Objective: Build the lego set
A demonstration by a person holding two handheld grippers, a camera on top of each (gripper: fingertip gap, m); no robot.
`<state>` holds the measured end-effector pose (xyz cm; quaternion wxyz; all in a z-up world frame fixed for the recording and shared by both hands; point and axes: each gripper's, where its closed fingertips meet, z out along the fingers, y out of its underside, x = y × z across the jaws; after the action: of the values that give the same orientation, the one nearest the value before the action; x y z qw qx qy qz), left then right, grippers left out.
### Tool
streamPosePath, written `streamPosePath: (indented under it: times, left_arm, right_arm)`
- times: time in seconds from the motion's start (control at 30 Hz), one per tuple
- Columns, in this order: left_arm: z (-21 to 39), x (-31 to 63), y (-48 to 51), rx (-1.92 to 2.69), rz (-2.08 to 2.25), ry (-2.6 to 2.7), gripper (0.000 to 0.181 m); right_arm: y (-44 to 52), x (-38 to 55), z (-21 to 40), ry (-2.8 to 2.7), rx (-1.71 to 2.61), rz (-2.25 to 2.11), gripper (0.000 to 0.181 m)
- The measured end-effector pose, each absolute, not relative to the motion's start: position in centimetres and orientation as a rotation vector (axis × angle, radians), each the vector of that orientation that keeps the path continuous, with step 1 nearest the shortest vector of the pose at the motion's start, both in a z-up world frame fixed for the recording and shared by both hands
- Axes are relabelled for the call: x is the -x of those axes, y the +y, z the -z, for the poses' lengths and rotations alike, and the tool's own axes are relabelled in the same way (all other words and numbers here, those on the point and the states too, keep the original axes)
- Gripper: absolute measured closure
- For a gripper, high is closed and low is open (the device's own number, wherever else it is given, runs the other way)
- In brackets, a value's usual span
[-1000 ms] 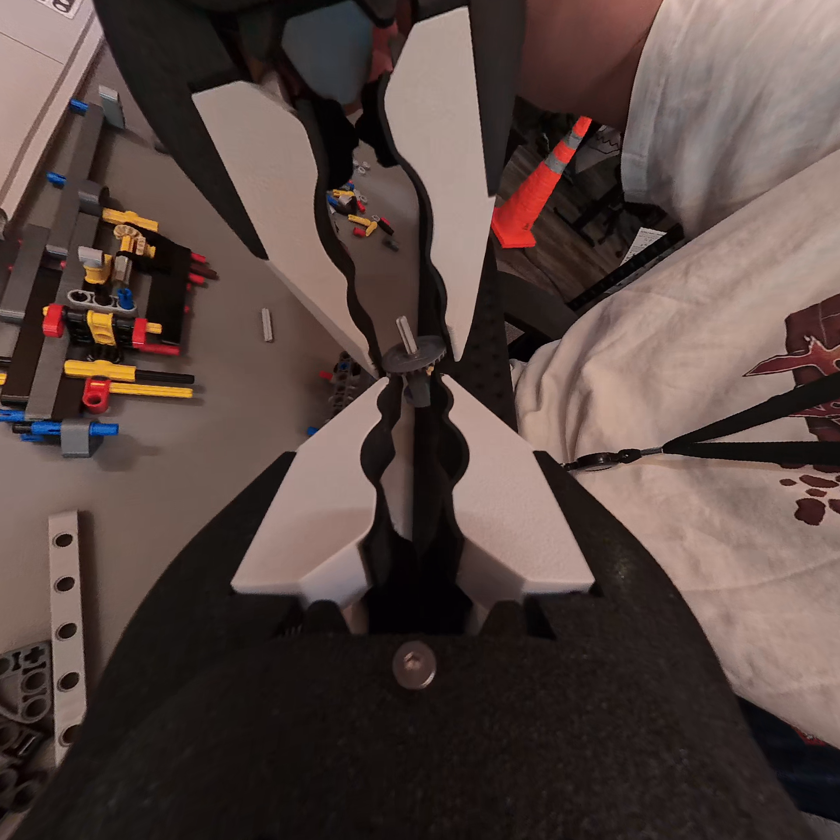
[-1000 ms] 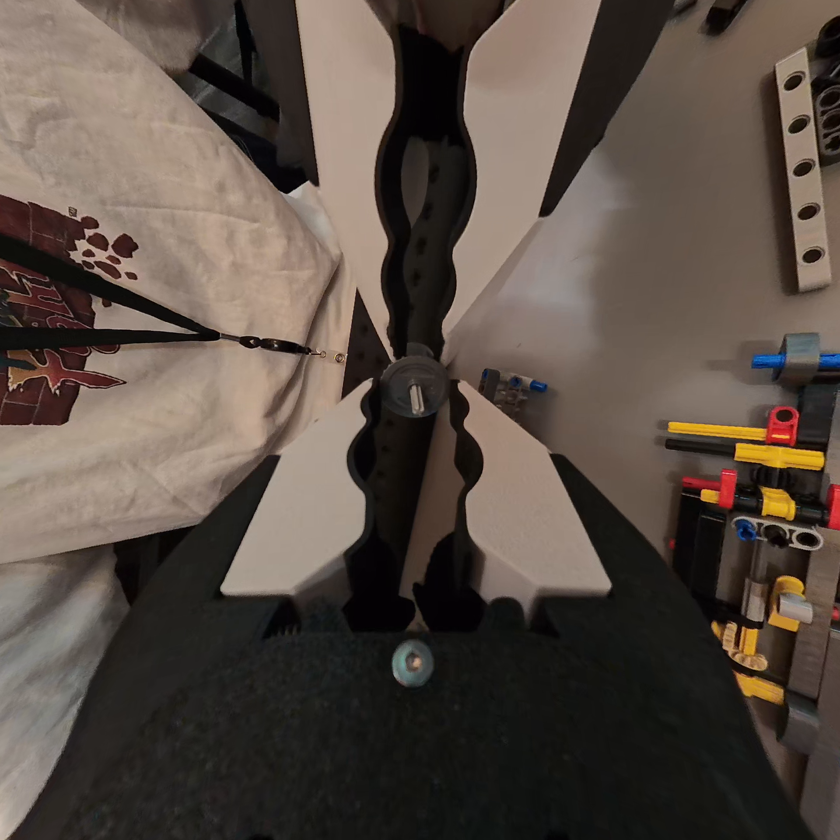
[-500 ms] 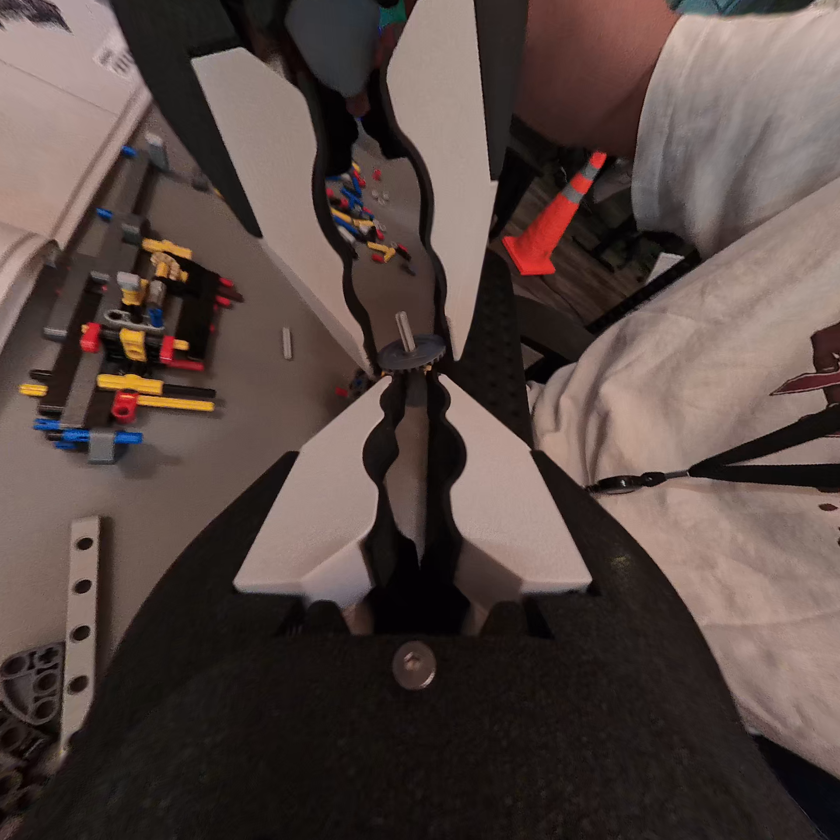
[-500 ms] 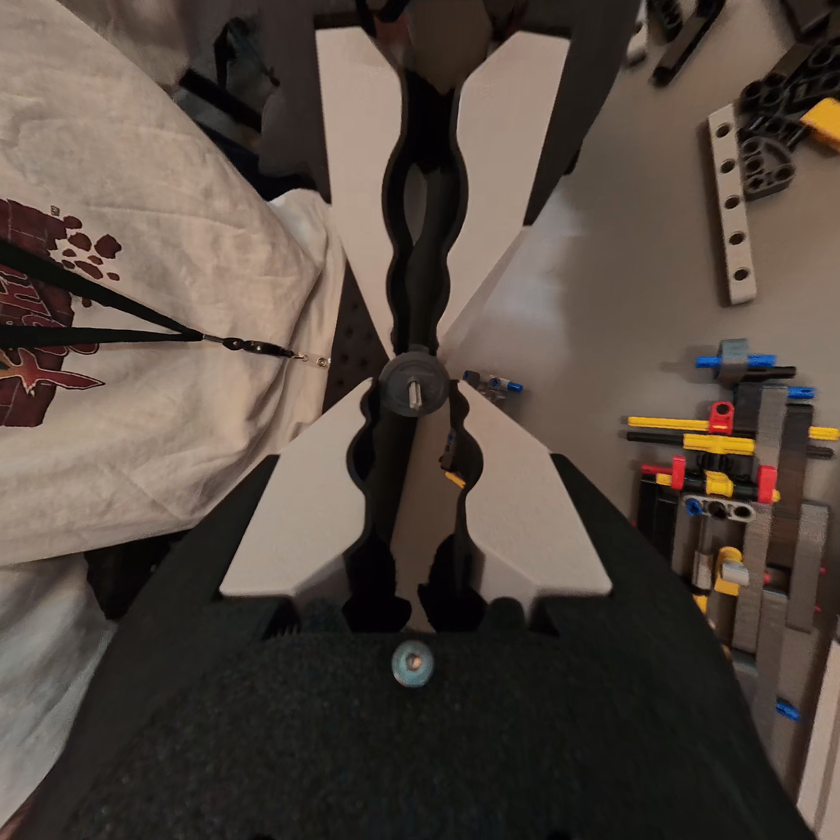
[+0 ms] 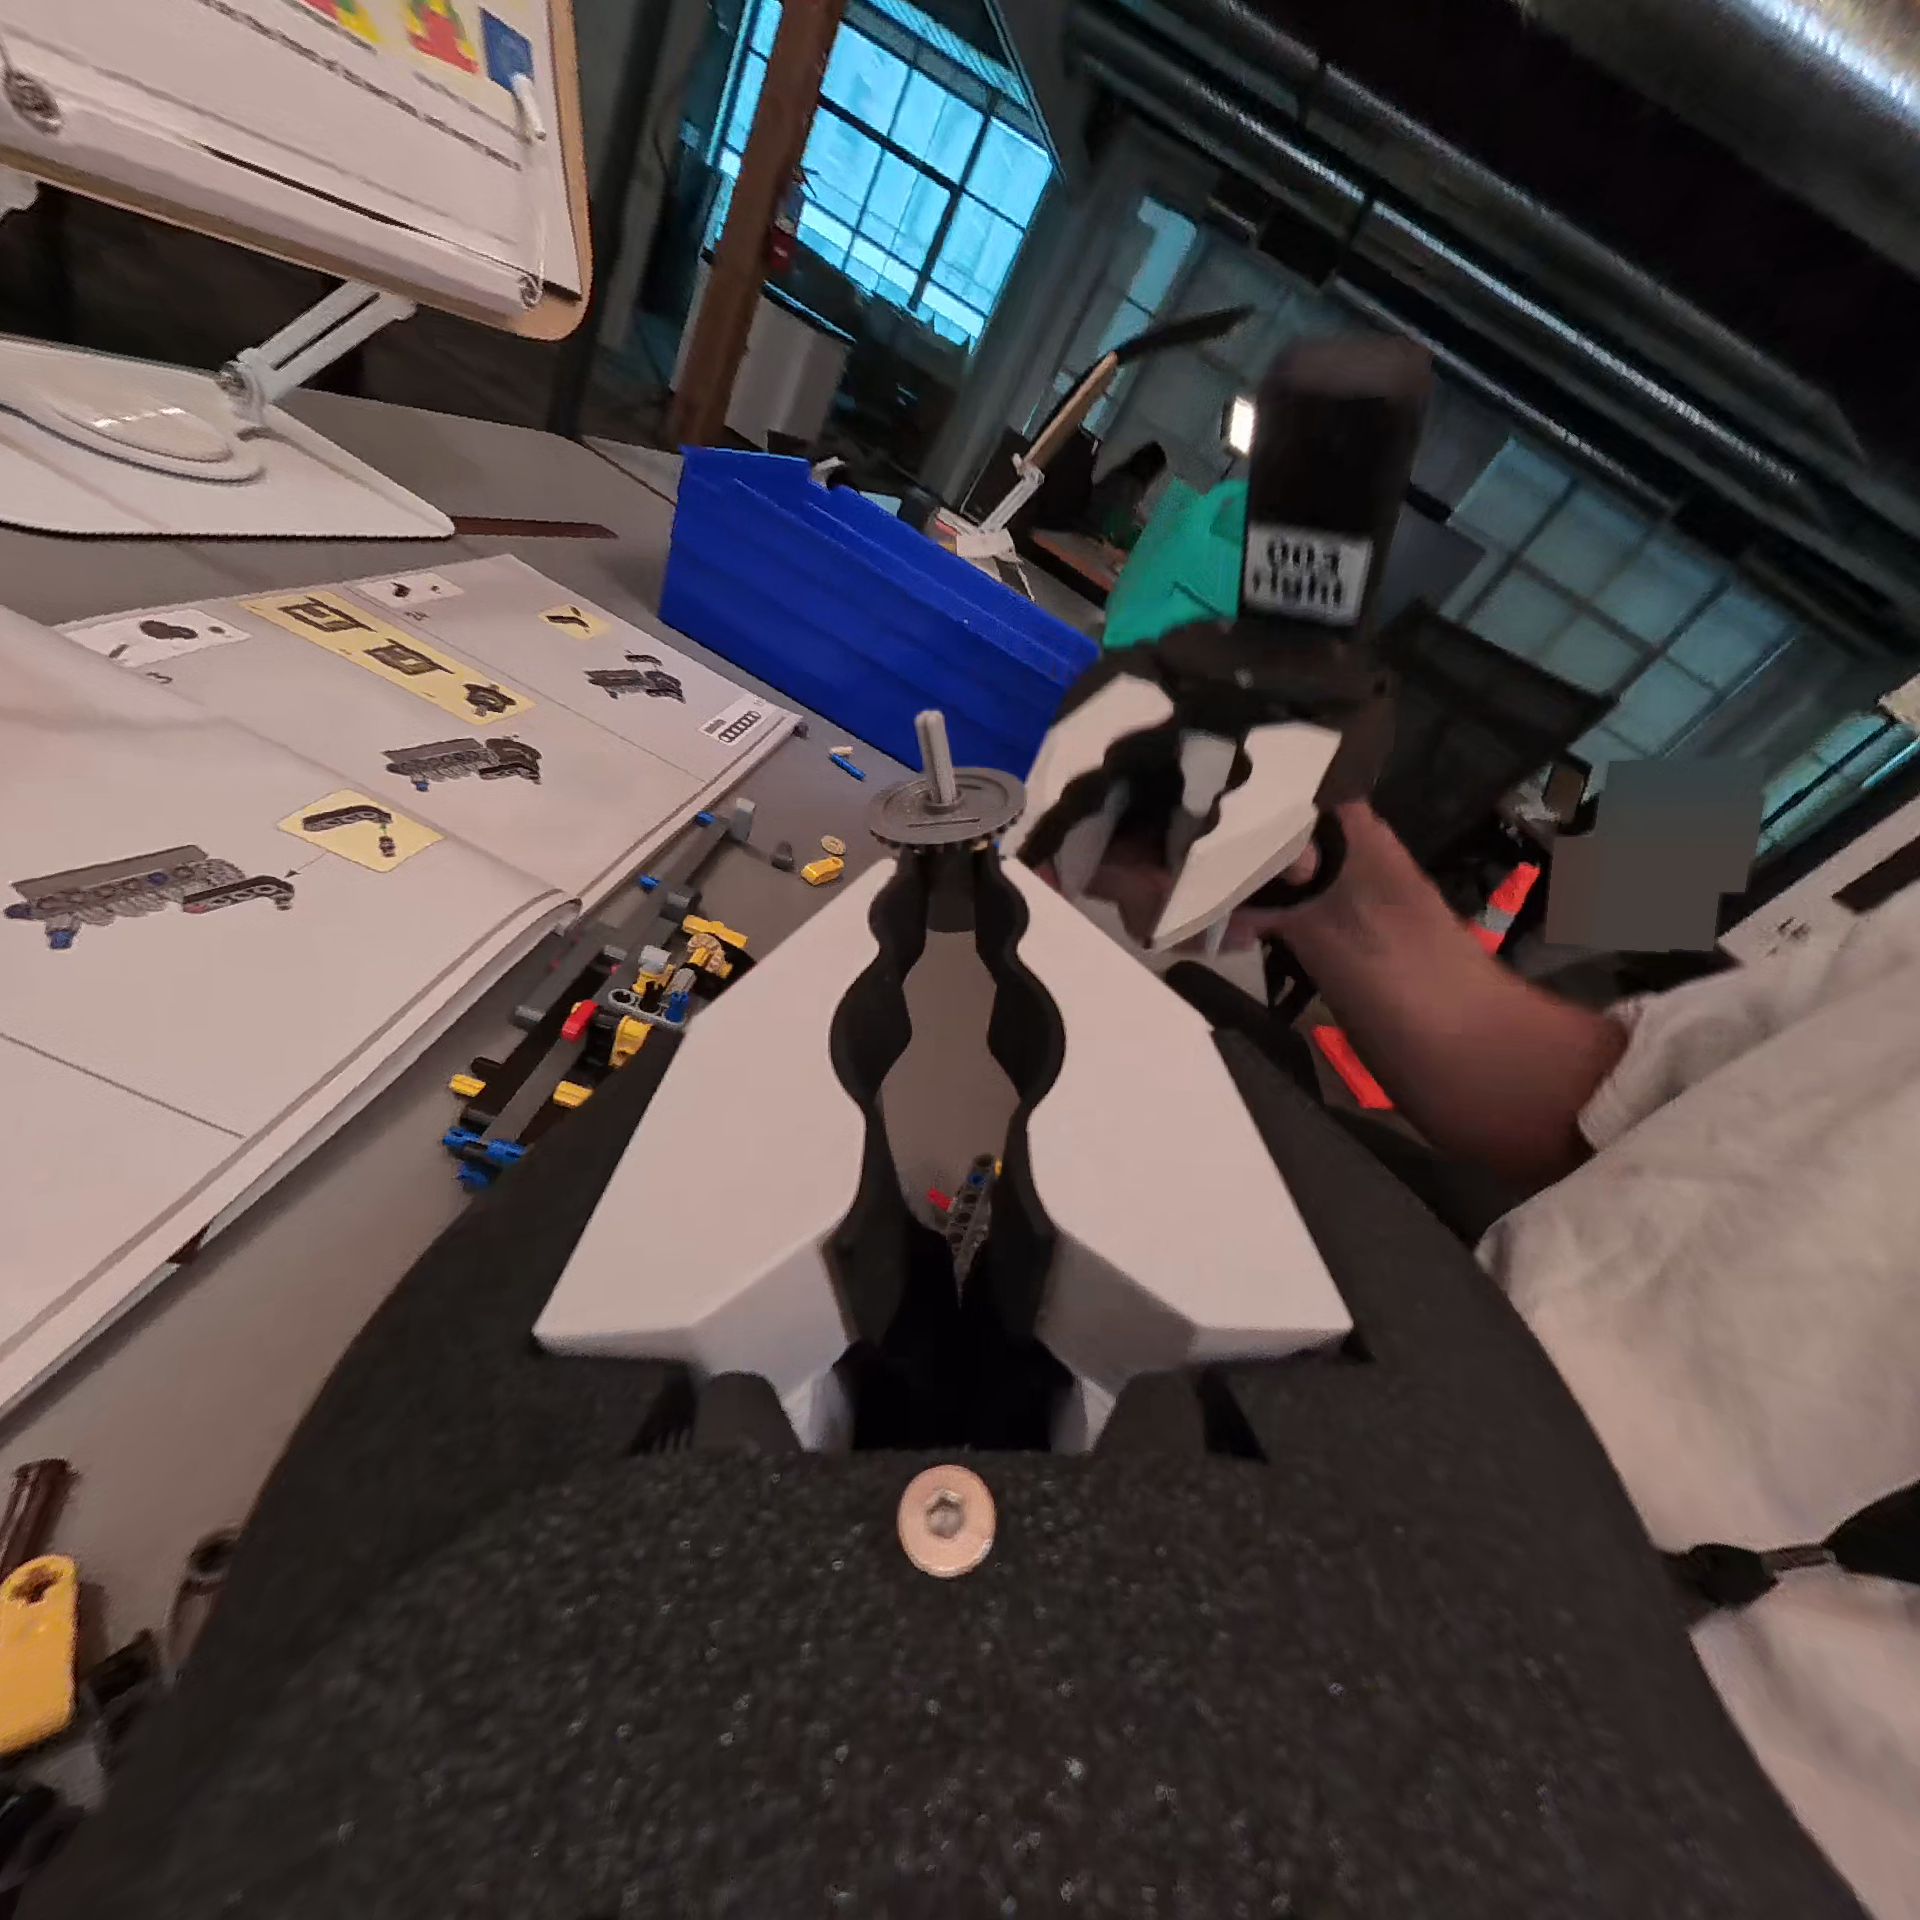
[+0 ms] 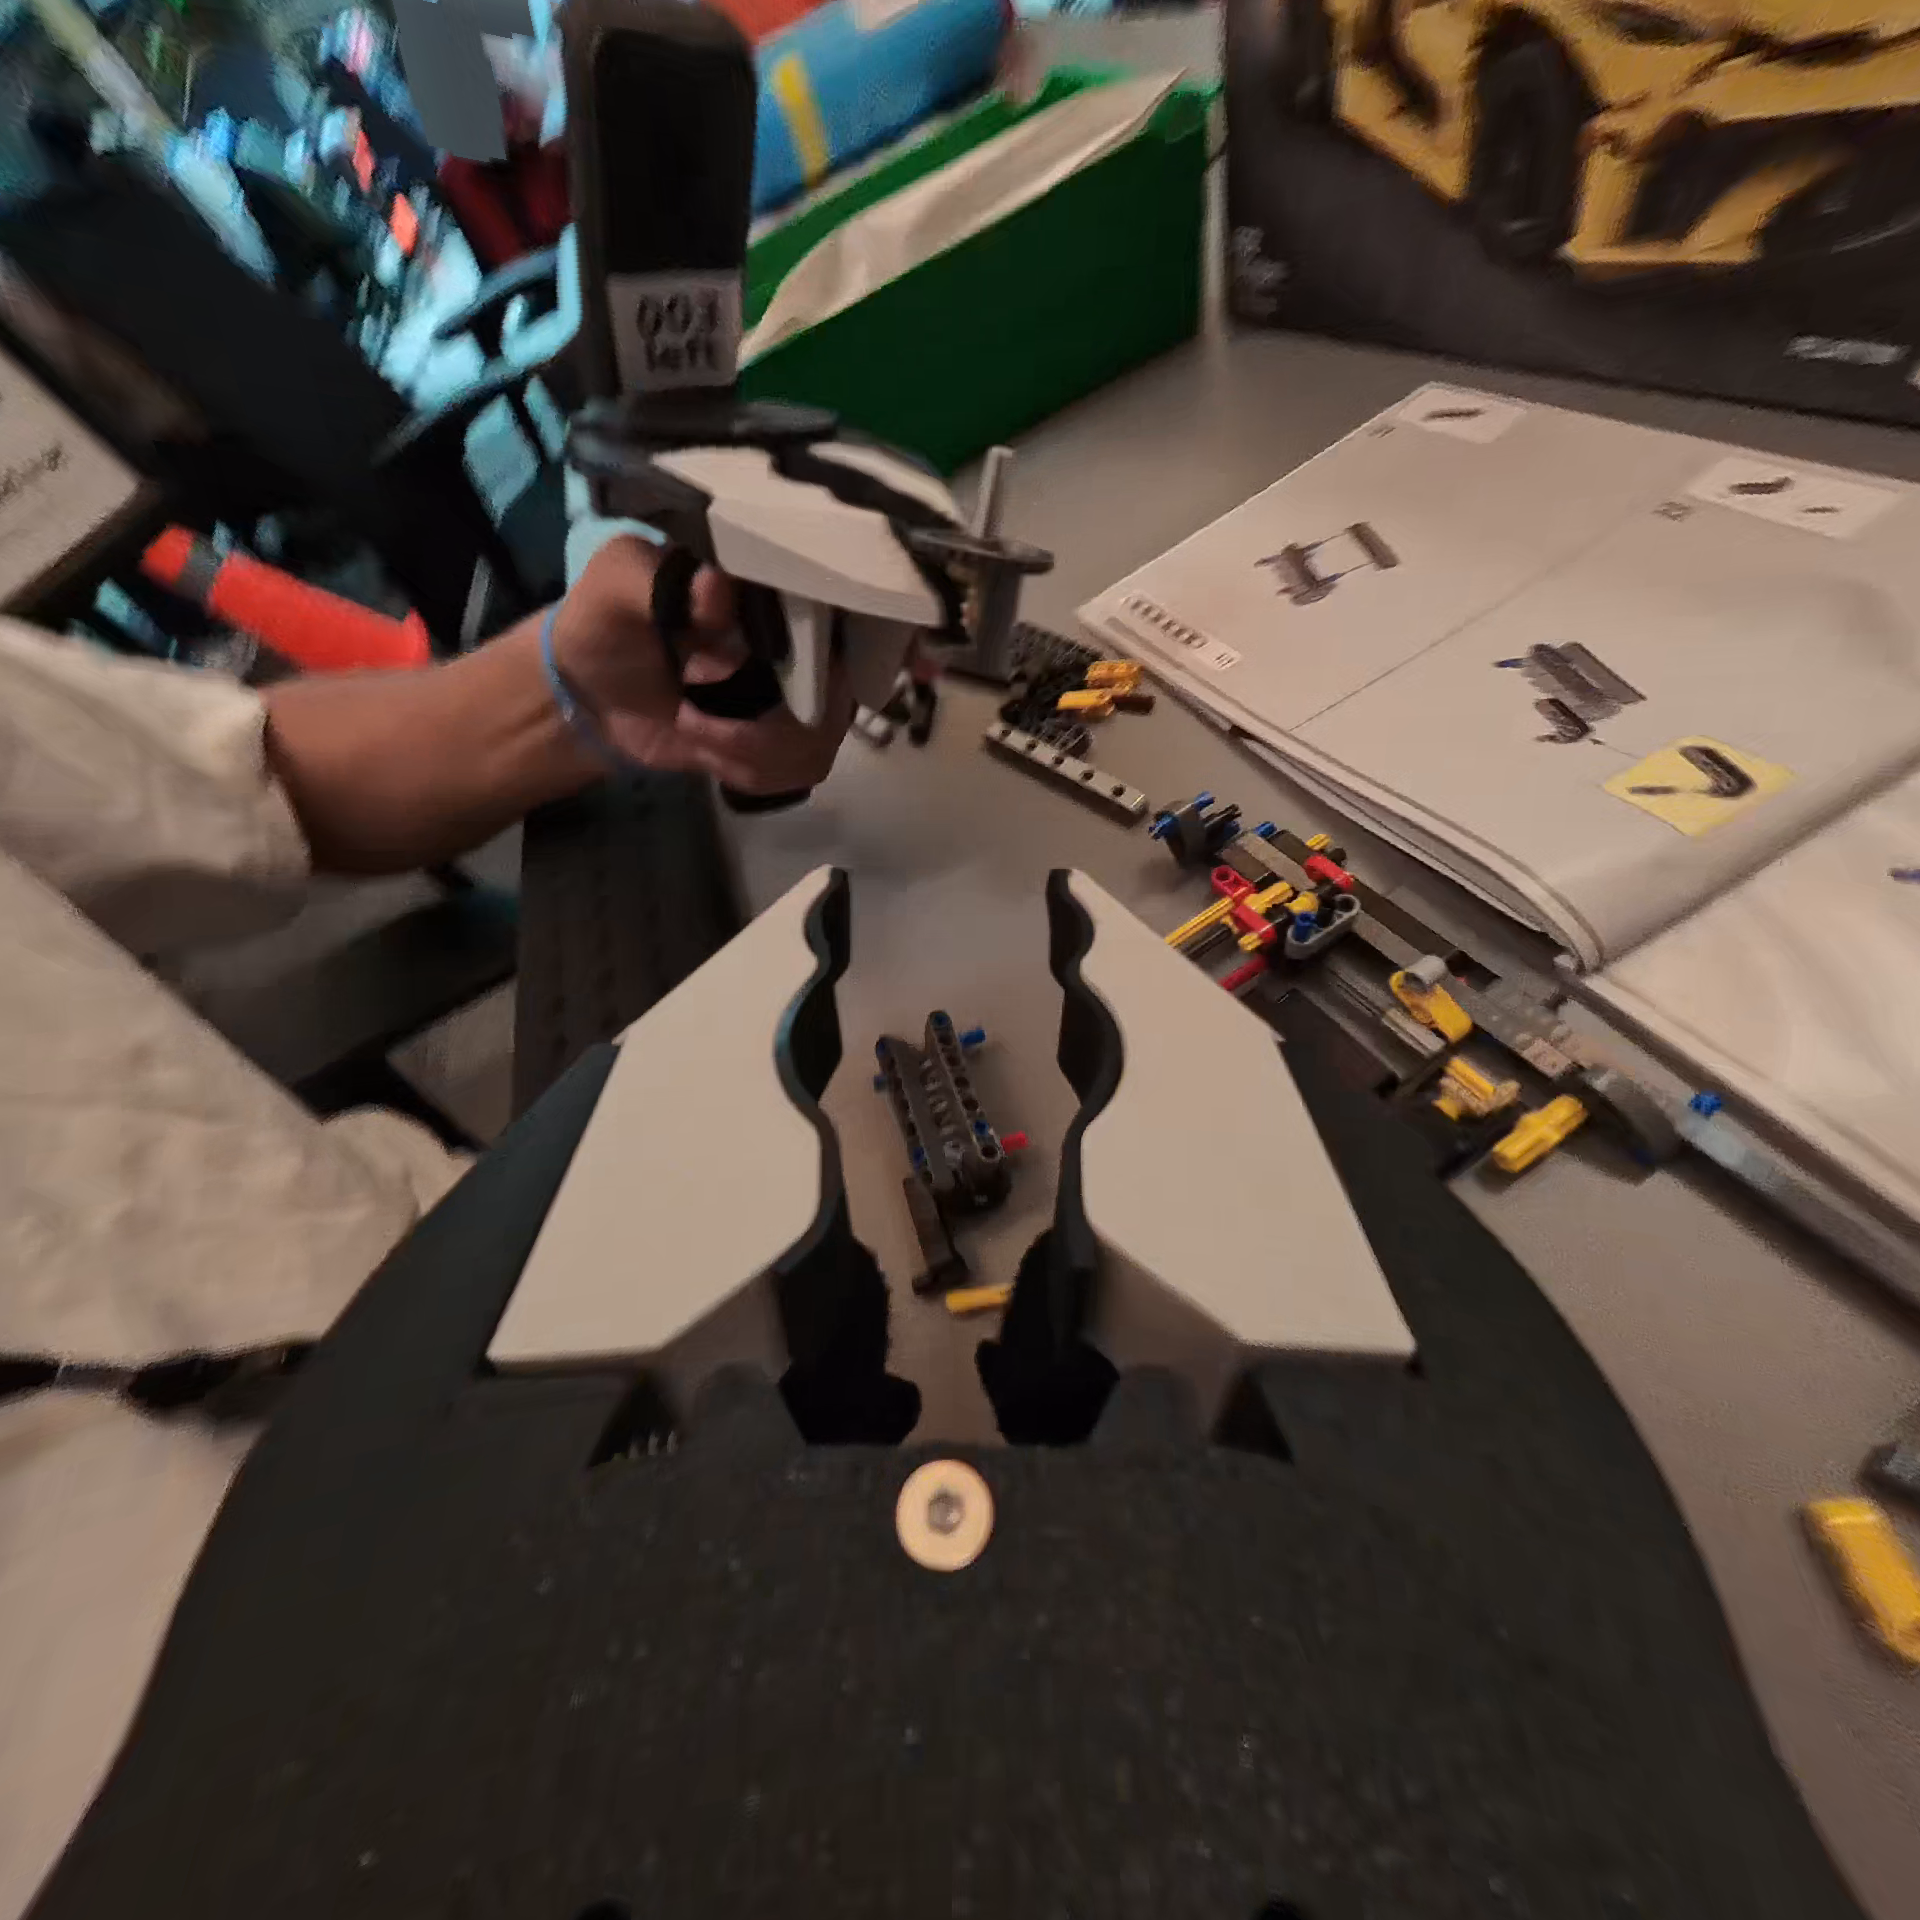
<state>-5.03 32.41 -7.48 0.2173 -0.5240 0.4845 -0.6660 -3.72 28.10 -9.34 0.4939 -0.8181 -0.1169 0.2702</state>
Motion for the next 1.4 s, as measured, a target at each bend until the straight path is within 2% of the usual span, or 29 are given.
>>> streamPosePath:
  times: [0.2, 0.3, 0.37, 0.6, 0.7, 0.87, 0.93, 1.0, 1.13, 1.27, 1.4]
  left_arm:
    - [7.1, 5.0, 31.4, 1.501, 1.920, 1.305, 0.173]
    - [7.2, 4.5, 31.3, 1.607, 1.880, 1.246, 0.174]
    - [7.5, 4.2, 31.5, 1.672, 1.825, 1.191, 0.174]
    - [7.9, 4.0, 30.5, 1.712, 1.742, 1.170, 0.173]
    - [8.2, 4.1, 30.2, 1.713, 1.708, 1.193, 0.173]
    - [8.0, 4.6, 29.8, 1.640, 1.698, 1.297, 0.172]
    - [7.7, 5.1, 29.6, 1.574, 1.723, 1.352, 0.167]
    - [7.5, 5.6, 29.9, 1.508, 1.729, 1.398, 0.154]
    - [7.5, 6.5, 29.2, 1.409, 1.962, 1.501, 0.149]
    - [6.5, 6.8, 29.2, 1.337, 2.234, 1.512, 0.149]
    - [5.7, 7.0, 29.0, 1.203, 2.185, 1.583, 0.149]
  right_arm:
    - [29.2, 4.8, 8.0, -0.138, 1.783, -0.523, 0.135]
    - [30.5, 4.6, 8.0, -0.159, 1.763, -0.307, 0.131]
    - [30.9, 4.8, 8.2, -0.158, 1.748, -0.149, 0.142]
    - [31.7, 4.7, 8.6, -0.088, 1.747, 0.032, 0.143]
    - [31.6, 4.3, 8.4, -0.070, 1.728, 0.063, 0.158]
    - [31.3, 4.7, 8.5, -0.054, 1.707, -0.025, 0.159]
    - [31.2, 4.8, 8.3, -0.050, 1.683, -0.064, 0.160]
    - [31.0, 4.8, 8.0, -0.037, 1.666, -0.111, 0.160]
    - [30.9, 5.0, 7.6, -0.029, 1.651, -0.203, 0.160]
    - [30.7, 6.8, 7.2, -0.087, 1.654, -0.302, 0.160]
    - [30.4, 7.9, 6.9, -0.135, 1.649, -0.371, 0.160]
